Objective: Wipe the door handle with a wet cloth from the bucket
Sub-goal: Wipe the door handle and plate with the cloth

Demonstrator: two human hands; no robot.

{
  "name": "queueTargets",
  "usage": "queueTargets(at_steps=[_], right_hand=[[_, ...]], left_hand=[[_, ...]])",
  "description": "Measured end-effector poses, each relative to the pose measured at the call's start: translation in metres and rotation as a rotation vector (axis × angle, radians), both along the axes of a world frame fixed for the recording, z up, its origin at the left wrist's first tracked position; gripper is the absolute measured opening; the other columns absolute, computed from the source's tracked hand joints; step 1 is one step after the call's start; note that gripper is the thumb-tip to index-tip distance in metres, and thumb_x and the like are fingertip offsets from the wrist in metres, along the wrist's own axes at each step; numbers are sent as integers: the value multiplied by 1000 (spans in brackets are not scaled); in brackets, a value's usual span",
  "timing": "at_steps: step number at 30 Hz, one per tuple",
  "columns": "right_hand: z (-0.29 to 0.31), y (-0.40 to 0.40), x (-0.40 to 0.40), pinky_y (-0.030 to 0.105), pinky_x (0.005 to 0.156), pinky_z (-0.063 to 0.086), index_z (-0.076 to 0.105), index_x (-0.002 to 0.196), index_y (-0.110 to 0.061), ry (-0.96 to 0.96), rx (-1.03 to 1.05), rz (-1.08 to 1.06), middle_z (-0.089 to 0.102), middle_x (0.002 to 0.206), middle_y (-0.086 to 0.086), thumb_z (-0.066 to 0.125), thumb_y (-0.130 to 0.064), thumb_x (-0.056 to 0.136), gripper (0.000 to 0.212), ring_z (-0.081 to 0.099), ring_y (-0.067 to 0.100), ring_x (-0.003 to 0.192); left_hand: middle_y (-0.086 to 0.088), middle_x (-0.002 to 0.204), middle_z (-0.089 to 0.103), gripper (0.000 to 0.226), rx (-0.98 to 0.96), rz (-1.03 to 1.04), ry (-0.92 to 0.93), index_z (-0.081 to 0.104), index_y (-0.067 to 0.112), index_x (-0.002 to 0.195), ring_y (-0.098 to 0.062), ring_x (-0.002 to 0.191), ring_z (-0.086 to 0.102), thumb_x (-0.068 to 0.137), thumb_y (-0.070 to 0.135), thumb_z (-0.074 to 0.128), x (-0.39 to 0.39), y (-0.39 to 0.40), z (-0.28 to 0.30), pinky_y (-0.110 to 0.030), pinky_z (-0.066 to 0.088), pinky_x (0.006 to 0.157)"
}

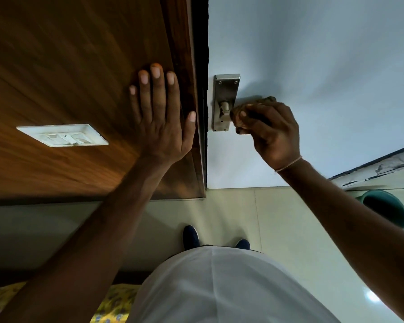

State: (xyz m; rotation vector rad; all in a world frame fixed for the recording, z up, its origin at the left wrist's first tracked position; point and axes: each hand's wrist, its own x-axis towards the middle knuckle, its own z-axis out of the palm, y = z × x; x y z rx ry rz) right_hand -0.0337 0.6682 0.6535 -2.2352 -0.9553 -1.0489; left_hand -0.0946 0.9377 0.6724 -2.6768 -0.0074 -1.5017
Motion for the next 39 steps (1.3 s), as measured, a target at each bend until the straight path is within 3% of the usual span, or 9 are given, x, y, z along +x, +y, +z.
queueTargets(at_steps=[7,11,17,22,27,30,39], right_hand=[[7,64,-2,43,80,55,86,105,-15,-11,-52,88,81,111,7,79,-11,101,10,75,38,103],[7,30,2,45,86,58,86,108,-10,62,22,79,80,116,12,81,-14,100,10,74,39,107],[3,9,2,46,86,57,85,113,-10,120,27,-26,80,115,12,85,-19,97,18,73,40,105],[4,57,-9,44,89,53,82,122,-17,39,-68,-39,79,119,9,79,-19,100,22,74,37,107],[-3,16,2,46,94,49,78,132,-23,-23,-115,-118,77,128,3,72,-23,105,28,74,29,113],[-7,-4,3,47,97,46,77,133,-22,10,-121,-187,77,128,2,76,-26,103,30,74,29,114],[1,54,0,45,97,47,79,122,-25,12,-173,-232,77,114,3,80,-40,97,30,73,30,99]], left_hand=[[-34,156,45,79,-10,25,-3,31,-3,161,-49,150,32,99,39,56,-1,0,0,-52,11,134],[-31,160,42,79,0,-3,-7,28,-1,164,-47,152,31,100,38,54,-3,4,0,-51,11,135],[-23,165,29,86,12,-38,-14,10,9,169,-42,155,27,100,40,51,-3,4,3,-50,10,136],[-29,162,40,83,5,-12,-6,22,1,167,-44,154,29,100,39,54,-5,0,2,-51,11,136],[-30,160,45,77,8,-11,-7,30,0,164,-44,154,31,101,39,53,-6,3,4,-51,14,135],[-30,161,45,76,-5,-6,3,30,-1,163,-44,154,31,101,39,51,-6,0,4,-52,14,135],[-32,160,44,77,-8,8,6,28,-1,163,-46,153,30,102,40,52,-3,-1,3,-52,11,135]])
